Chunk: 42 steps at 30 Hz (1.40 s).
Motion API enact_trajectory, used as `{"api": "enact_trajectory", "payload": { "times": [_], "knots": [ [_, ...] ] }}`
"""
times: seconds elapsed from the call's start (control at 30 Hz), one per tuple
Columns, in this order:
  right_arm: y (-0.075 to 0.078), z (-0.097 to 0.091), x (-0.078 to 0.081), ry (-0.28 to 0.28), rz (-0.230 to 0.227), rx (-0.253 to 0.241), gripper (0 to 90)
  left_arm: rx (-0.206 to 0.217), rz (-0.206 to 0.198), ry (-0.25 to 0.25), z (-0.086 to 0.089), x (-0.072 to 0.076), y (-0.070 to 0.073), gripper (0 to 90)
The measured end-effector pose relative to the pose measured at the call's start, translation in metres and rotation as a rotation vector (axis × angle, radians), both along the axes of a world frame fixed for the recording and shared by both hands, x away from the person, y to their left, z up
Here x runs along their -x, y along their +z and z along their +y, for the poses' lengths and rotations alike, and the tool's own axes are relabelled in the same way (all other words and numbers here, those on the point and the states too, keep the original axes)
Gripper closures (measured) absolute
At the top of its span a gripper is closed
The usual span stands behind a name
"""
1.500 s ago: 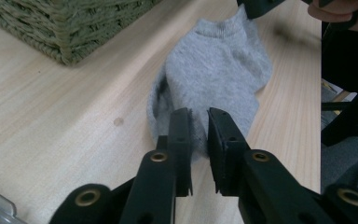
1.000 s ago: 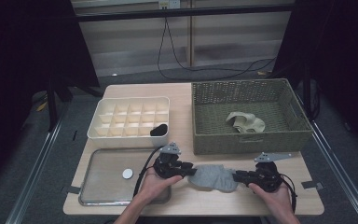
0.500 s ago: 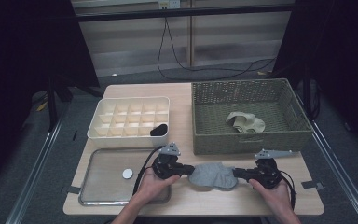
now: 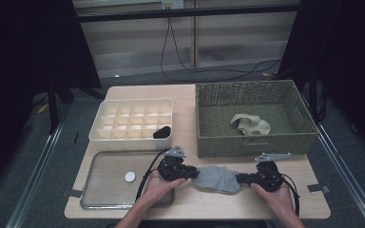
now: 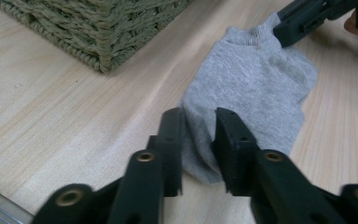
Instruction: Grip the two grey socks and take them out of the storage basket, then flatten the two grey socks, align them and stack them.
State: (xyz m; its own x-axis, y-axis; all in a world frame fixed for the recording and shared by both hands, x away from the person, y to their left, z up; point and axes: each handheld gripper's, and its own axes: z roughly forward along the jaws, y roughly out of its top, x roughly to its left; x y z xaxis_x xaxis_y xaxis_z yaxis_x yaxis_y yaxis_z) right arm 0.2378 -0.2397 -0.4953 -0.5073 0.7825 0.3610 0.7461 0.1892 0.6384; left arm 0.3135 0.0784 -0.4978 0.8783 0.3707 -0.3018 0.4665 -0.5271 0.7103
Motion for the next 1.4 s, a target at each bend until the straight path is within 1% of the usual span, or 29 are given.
{"api": "enact_trajectory", "payload": {
  "times": [0.1, 0.17, 0.2, 0.23, 0.27, 0.3, 0.37, 0.4, 0.47, 0.53, 0.57, 0.6, 0.63, 0.67, 0.77, 0.87, 0.93, 0.97, 1.03, 1.1, 1.17, 1.27, 1.3, 1.33, 1.37, 1.4],
  "knots": [
    [-0.001, 0.002, -0.002, 0.002, 0.004, 0.009, 83.2, -0.013, 0.008, -0.030, -0.001, 0.003, -0.001, 71.2],
    [-0.001, 0.004, -0.005, 0.002, -0.001, 0.015, 81.4, -0.022, 0.010, -0.035, -0.001, 0.005, -0.001, 72.1],
    [0.000, 0.004, -0.007, 0.004, -0.006, 0.022, 80.6, -0.018, 0.013, -0.039, 0.000, 0.007, -0.002, 72.4],
    [0.000, 0.006, -0.008, 0.003, -0.010, 0.028, 79.2, -0.035, 0.007, -0.032, 0.002, 0.008, -0.001, 72.3],
    [0.000, 0.007, -0.010, 0.003, -0.014, 0.038, 78.5, -0.037, 0.017, -0.048, 0.004, 0.009, 0.000, 72.2],
    [0.000, 0.008, -0.011, 0.005, -0.014, 0.035, 77.7, -0.020, 0.028, -0.044, 0.006, 0.011, -0.001, 72.3],
    [0.001, 0.010, -0.014, 0.007, -0.022, 0.044, 76.7, -0.031, 0.038, -0.058, 0.008, 0.014, 0.000, 72.2],
    [0.001, 0.011, -0.015, 0.006, -0.022, 0.039, 75.9, -0.032, 0.041, -0.058, 0.009, 0.016, 0.001, 72.2],
    [0.000, 0.013, -0.019, 0.003, -0.030, 0.044, 74.7, -0.026, 0.047, -0.067, 0.012, 0.020, 0.002, 72.3],
    [0.000, 0.015, -0.021, 0.003, -0.033, 0.040, 73.2, -0.023, 0.046, -0.065, 0.015, 0.024, 0.004, 72.3],
    [0.000, 0.015, -0.023, 0.002, -0.032, 0.036, 72.9, -0.010, 0.046, -0.063, 0.016, 0.025, 0.004, 71.8],
    [0.000, 0.016, -0.024, 0.003, -0.033, 0.028, 71.8, -0.006, 0.042, -0.054, 0.017, 0.027, 0.005, 71.2],
    [0.001, 0.016, -0.024, 0.001, -0.035, 0.022, 70.5, -0.009, 0.038, -0.050, 0.019, 0.026, 0.007, 69.8],
    [0.001, 0.016, -0.023, 0.001, -0.038, 0.011, 70.2, 0.007, 0.031, -0.034, 0.020, 0.026, 0.008, 67.9],
    [0.004, 0.014, -0.021, -0.005, -0.048, -0.011, 67.6, 0.023, 0.014, -0.007, 0.022, 0.023, 0.012, 60.6],
    [0.004, 0.013, -0.018, -0.008, -0.045, -0.021, 65.2, 0.037, 0.001, -0.004, 0.017, 0.021, 0.017, 59.5],
    [0.003, 0.012, -0.017, 0.001, -0.041, -0.023, 63.6, 0.049, -0.003, -0.011, 0.013, 0.021, 0.019, 59.6],
    [0.003, 0.012, -0.016, 0.000, -0.038, -0.024, 62.8, 0.047, -0.012, -0.009, 0.010, 0.021, 0.020, 59.7],
    [0.003, 0.012, -0.015, 0.001, -0.040, -0.025, 61.6, 0.056, -0.008, -0.022, 0.005, 0.019, 0.022, 61.9],
    [0.003, 0.011, -0.014, 0.000, -0.036, -0.025, 60.9, 0.060, -0.010, -0.032, -0.001, 0.017, 0.023, 63.9],
    [0.003, 0.011, -0.014, 0.000, -0.034, -0.026, 60.8, 0.047, -0.031, -0.035, -0.006, 0.015, 0.026, 64.7],
    [0.003, 0.011, -0.014, 0.000, -0.034, -0.026, 60.8, 0.068, -0.031, -0.036, -0.008, 0.011, 0.034, 64.6],
    [0.002, 0.011, -0.014, 0.000, -0.033, -0.027, 60.7, 0.067, -0.035, -0.039, -0.009, 0.010, 0.036, 64.8],
    [0.002, 0.012, -0.014, 0.000, -0.032, -0.026, 60.7, 0.077, -0.035, -0.046, -0.011, 0.010, 0.036, 65.2],
    [0.002, 0.012, -0.014, 0.001, -0.033, -0.026, 60.7, 0.085, -0.026, -0.051, -0.013, 0.010, 0.036, 66.5],
    [0.002, 0.013, -0.014, 0.001, -0.033, -0.027, 60.6, 0.082, -0.019, -0.058, -0.016, 0.010, 0.034, 67.7]
  ]
}}
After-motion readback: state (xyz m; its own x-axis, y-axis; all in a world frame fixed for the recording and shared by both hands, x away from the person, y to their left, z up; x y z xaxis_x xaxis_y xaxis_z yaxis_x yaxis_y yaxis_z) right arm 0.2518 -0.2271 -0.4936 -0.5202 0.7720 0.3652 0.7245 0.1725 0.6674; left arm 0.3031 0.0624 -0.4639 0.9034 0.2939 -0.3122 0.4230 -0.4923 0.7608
